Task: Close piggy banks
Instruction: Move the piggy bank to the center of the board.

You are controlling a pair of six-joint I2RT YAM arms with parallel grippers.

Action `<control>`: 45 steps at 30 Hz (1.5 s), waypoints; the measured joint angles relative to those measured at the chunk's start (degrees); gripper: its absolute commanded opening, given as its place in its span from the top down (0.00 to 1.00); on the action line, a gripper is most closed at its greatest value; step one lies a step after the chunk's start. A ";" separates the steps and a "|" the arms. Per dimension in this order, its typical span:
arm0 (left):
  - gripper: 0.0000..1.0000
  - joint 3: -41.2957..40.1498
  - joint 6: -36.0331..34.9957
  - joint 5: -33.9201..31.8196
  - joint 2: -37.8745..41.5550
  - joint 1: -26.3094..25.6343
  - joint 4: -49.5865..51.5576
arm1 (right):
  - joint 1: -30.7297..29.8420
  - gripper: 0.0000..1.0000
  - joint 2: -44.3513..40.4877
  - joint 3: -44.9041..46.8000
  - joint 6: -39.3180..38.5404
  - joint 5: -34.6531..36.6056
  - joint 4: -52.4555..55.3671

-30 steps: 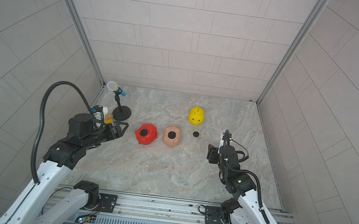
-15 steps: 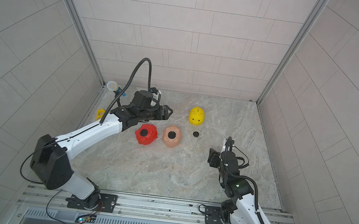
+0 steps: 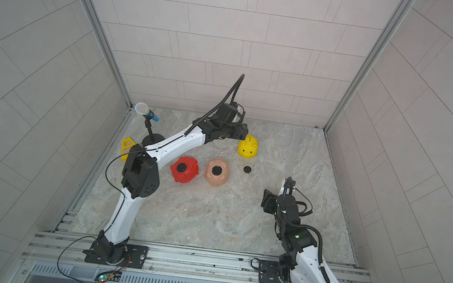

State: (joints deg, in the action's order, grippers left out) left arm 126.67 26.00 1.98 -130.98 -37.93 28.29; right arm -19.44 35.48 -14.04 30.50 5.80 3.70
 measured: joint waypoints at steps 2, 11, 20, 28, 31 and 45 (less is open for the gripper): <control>0.11 7.50 -0.35 -1.62 -4.90 -0.74 3.45 | 0.00 0.29 0.66 0.15 0.09 -0.02 -0.31; 0.07 16.81 -0.59 -9.01 -14.64 -3.17 8.57 | 0.00 0.29 1.29 0.46 0.68 -0.44 -0.96; 0.06 17.44 -0.55 -15.19 -17.27 -4.20 5.03 | 0.00 0.28 1.88 0.46 1.11 -0.85 -2.19; 0.06 20.35 0.35 -15.96 -20.52 -4.63 -0.04 | 0.00 0.28 2.71 0.46 1.14 -1.25 -2.64; 0.06 23.39 0.61 -16.00 -23.26 -4.63 -0.22 | 0.00 0.28 2.78 0.46 1.14 -1.25 -2.67; 0.10 24.17 3.72 -15.56 -25.46 -4.74 1.31 | 0.00 0.28 2.82 0.46 1.14 -1.25 -2.67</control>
State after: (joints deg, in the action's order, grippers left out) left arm 150.85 29.71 -13.58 -156.44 -42.68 29.61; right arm -19.44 38.30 -13.58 31.64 4.56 1.04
